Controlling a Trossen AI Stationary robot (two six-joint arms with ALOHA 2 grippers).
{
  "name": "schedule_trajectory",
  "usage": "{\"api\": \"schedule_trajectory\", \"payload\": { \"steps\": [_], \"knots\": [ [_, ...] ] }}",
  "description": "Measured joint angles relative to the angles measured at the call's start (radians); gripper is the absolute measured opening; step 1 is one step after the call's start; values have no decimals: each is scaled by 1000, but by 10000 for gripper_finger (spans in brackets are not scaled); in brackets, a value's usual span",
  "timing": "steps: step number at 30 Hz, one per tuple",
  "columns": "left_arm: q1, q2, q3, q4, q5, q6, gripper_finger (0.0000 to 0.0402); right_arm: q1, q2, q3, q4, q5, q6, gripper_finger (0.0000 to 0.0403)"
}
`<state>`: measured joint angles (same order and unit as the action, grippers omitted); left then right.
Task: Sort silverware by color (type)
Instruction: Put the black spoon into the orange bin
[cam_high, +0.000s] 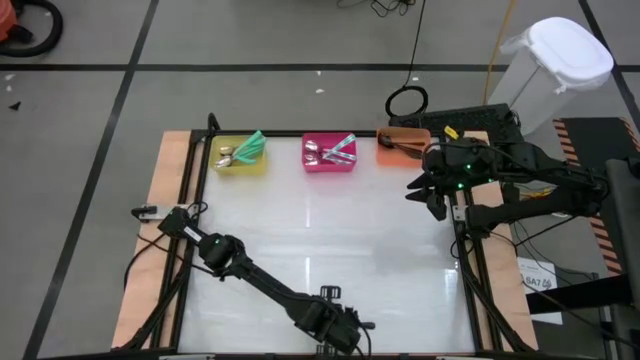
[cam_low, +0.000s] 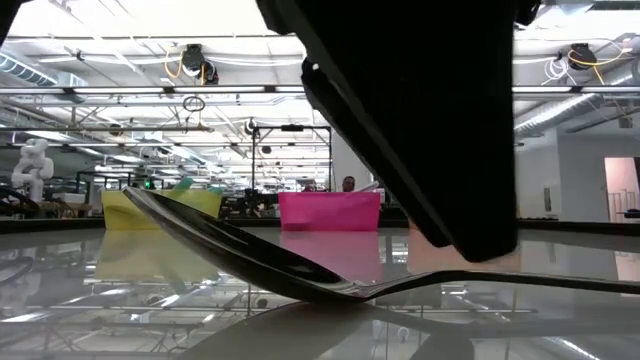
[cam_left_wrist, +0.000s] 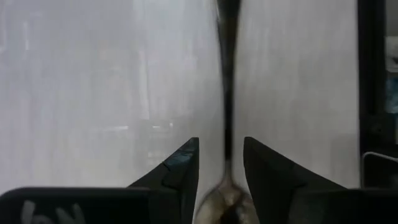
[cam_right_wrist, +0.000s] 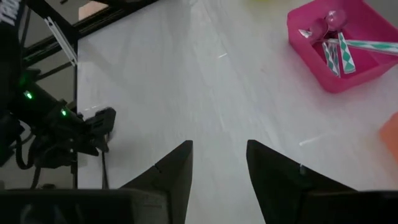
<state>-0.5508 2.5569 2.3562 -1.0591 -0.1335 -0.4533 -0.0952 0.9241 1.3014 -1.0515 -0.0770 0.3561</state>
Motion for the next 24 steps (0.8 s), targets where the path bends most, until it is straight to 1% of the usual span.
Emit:
{"api": "schedule_trajectory", "payload": {
  "steps": [4,12,14,16,24],
  "knots": [
    [-4,32,0,19,6,-31,124,0,0,0,12,-1,14,148],
    [-13,46,4,9,-6,-84,124,0,0,0,16,-1,22,148],
    [-11,48,4,11,-3,-88,117,0,0,0,16,-1,22,148],
    [-6,49,4,16,1,-81,101,0,0,0,16,-2,23,148],
    [31,36,1,10,42,-61,12,0,0,0,16,-7,31,148]
  ]
}}
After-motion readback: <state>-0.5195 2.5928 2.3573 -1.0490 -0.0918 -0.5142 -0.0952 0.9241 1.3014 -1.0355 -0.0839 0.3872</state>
